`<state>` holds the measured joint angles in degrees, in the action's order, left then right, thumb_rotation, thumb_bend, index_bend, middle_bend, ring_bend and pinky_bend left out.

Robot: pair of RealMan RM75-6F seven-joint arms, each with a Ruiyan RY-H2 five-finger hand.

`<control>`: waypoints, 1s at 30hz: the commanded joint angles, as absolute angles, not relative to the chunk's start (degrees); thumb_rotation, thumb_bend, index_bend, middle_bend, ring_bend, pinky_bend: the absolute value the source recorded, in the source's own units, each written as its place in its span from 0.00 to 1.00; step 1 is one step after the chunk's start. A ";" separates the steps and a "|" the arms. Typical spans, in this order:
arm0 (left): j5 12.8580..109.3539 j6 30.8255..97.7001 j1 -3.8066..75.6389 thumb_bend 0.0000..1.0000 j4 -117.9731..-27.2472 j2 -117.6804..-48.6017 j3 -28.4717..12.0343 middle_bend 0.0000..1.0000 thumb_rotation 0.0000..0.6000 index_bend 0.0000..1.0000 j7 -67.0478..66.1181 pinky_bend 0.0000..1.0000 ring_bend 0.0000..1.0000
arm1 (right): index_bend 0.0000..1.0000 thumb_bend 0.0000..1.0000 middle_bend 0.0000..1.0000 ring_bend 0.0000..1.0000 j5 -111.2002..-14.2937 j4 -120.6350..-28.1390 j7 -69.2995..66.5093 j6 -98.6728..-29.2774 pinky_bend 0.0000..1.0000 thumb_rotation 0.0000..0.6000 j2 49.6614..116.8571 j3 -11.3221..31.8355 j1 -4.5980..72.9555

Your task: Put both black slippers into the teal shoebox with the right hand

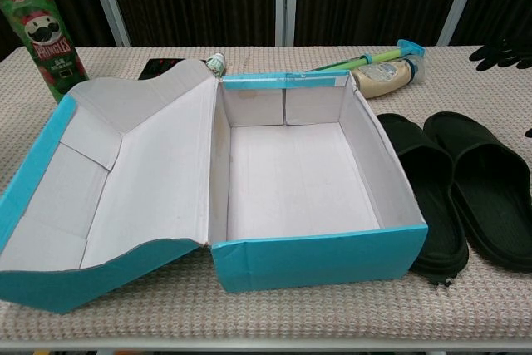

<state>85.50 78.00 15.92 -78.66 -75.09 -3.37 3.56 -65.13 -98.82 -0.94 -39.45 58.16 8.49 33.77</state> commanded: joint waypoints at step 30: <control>85.87 80.33 13.91 0.06 -78.48 -73.44 -3.24 0.07 1.00 0.10 7.07 0.01 0.00 | 0.09 0.11 0.13 0.02 -25.47 -95.40 15.10 -30.42 0.09 1.00 66.16 -1.72 61.29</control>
<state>85.88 80.34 13.90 -78.49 -73.43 -3.24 7.07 -26.88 -95.70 14.94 -30.53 65.99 -1.01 60.16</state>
